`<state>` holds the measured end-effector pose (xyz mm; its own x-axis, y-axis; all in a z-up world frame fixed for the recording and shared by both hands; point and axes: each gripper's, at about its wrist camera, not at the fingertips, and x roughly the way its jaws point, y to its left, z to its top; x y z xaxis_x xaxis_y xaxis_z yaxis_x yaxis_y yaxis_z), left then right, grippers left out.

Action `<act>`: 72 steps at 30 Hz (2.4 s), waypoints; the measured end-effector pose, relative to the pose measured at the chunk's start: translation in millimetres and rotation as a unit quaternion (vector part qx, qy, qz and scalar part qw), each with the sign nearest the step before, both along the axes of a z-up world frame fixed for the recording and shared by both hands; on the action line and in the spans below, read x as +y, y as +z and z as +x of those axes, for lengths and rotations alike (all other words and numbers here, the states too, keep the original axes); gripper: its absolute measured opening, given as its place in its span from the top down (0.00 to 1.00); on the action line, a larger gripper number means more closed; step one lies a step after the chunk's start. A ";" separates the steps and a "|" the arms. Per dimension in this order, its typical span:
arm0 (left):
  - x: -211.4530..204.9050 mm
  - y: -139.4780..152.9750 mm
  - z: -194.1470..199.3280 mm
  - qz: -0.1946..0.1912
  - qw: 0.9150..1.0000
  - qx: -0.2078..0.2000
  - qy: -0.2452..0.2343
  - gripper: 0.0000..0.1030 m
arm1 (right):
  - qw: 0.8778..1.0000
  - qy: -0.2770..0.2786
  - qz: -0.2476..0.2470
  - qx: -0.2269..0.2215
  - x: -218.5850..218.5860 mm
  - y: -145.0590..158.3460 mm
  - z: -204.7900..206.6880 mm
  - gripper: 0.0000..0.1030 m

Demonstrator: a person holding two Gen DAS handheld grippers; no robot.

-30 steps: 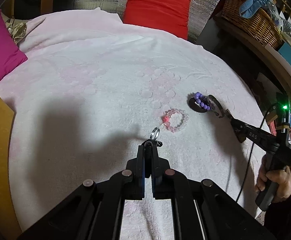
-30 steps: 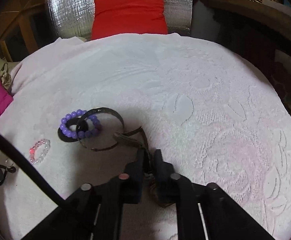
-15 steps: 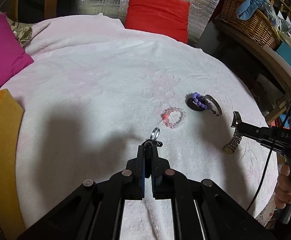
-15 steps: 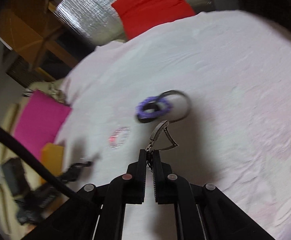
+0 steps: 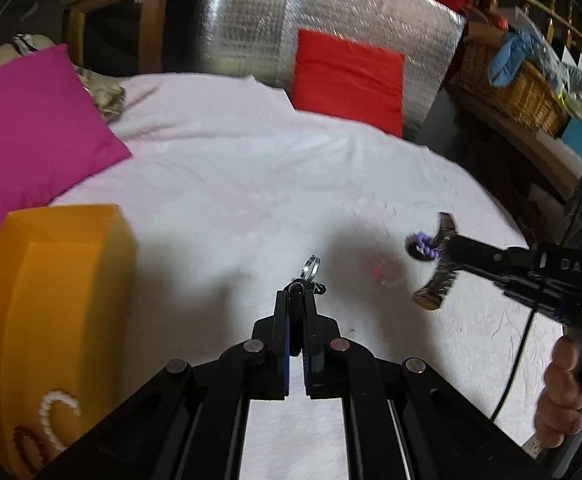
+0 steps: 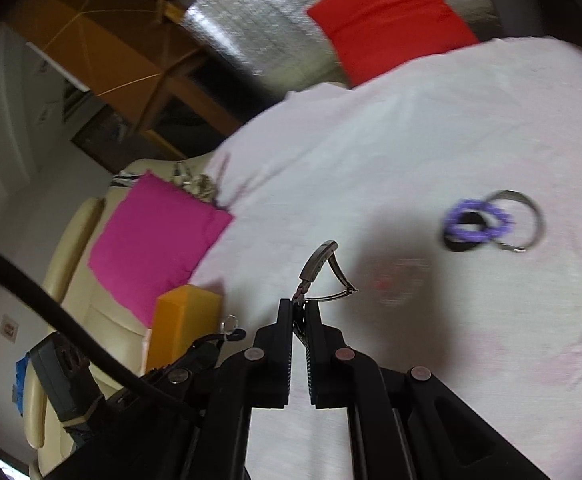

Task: Organize jewelry
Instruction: 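Carry the watch and the silver ring into the orange box and release both, then grasp the dark metal bangle with the right tool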

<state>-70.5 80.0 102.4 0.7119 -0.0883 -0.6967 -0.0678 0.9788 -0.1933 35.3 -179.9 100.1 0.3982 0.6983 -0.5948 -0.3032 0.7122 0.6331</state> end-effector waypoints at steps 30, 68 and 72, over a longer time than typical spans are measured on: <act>229.2 -40.8 -79.8 0.009 0.962 0.050 0.267 0.96 | 0.990 0.136 -0.004 -0.029 281.2 -0.6 -73.2 0.93; 16.5 9.0 -2.8 0.188 0.968 -0.038 0.163 0.27 | 0.987 -0.155 -0.006 -0.034 -100.1 7.8 -11.2 0.48; -24.5 -1.0 13.5 0.203 0.971 -0.025 0.121 0.27 | 0.979 -0.200 0.016 -0.016 -153.1 -1.3 -4.8 0.48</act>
<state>-57.0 55.4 101.4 0.7110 0.3611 -0.6034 -0.3066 0.9314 0.1962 30.5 -333.0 98.8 0.6626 0.4995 -0.5581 -0.0236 0.7586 0.6511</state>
